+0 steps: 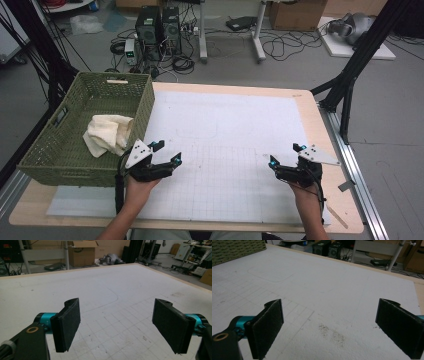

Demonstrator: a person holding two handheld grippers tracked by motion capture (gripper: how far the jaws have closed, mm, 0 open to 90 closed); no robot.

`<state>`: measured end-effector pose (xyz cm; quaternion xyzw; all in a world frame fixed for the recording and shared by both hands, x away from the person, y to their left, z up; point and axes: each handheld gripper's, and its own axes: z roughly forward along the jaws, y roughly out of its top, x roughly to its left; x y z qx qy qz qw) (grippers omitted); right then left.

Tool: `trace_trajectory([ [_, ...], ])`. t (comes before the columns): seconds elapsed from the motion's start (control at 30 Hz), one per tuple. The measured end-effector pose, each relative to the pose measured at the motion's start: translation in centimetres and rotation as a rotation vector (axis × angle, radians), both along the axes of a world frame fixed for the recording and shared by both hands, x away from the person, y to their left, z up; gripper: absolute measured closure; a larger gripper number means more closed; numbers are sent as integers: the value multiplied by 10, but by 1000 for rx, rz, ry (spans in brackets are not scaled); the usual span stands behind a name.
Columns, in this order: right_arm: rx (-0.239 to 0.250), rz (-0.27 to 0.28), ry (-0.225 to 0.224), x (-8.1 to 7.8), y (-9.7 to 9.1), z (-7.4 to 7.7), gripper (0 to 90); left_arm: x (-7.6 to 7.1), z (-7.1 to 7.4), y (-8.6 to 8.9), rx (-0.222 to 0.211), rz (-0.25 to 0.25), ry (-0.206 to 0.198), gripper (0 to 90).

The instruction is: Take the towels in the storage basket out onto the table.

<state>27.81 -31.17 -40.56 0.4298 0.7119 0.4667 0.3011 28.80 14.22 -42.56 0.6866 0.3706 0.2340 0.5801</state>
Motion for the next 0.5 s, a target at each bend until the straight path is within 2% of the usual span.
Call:
trace_trajectory([
  [0.37,20,6,12,3,-3,-1,71,0,1,-3,3,-7,-2,234],
  [0.4,25,9,21,2,-3,-1,71,-1,3,-2,12,-12,-6,234],
  [0.5,35,8,30,1,-4,-1,71,-5,7,-1,3,-13,-7,234],
])
